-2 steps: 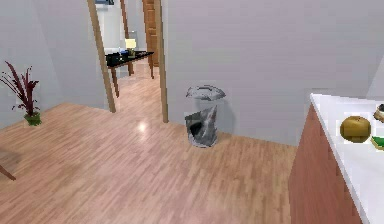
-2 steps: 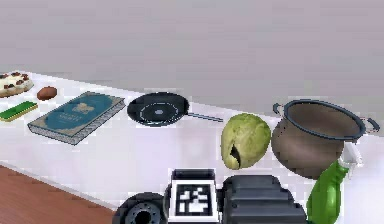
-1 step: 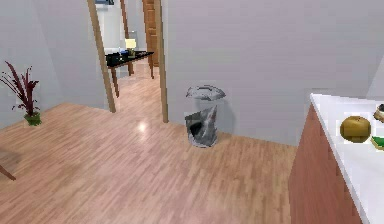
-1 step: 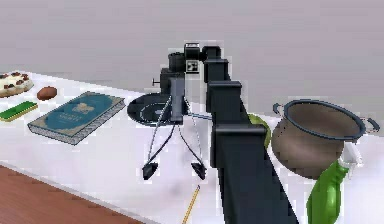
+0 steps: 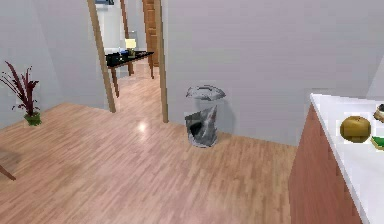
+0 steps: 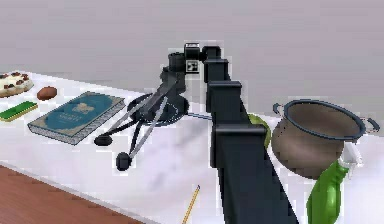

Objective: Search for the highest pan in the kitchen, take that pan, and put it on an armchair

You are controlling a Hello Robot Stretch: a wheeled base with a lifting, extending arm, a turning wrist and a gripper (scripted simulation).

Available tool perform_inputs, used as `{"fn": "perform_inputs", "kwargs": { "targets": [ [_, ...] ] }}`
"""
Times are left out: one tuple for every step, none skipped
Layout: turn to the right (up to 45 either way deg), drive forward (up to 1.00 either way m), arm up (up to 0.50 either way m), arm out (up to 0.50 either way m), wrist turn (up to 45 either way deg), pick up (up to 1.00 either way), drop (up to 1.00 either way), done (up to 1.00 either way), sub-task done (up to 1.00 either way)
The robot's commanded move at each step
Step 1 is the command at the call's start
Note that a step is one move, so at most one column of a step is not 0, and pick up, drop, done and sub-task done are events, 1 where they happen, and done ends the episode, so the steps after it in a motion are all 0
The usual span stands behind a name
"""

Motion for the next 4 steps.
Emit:
{"fn": "perform_inputs", "kwargs": {
  "targets": [
    [0.0, 0.00, 0.00, 0.00, 45.0, 0.00, 0.00, 0.00, 0.00],
    [0.0, 0.00, 0.00, 0.00, 45.0, 0.00, 0.00, 0.00, 0.00],
    [0.0, 0.00, 0.00, 0.00, 9.0, 0.00, 0.00, 0.00, 0.00],
    [0.0, 0.00, -0.12, 0.00, 0.0, 0.00, 0.00, 0.00, 0.00]
  ]
}}
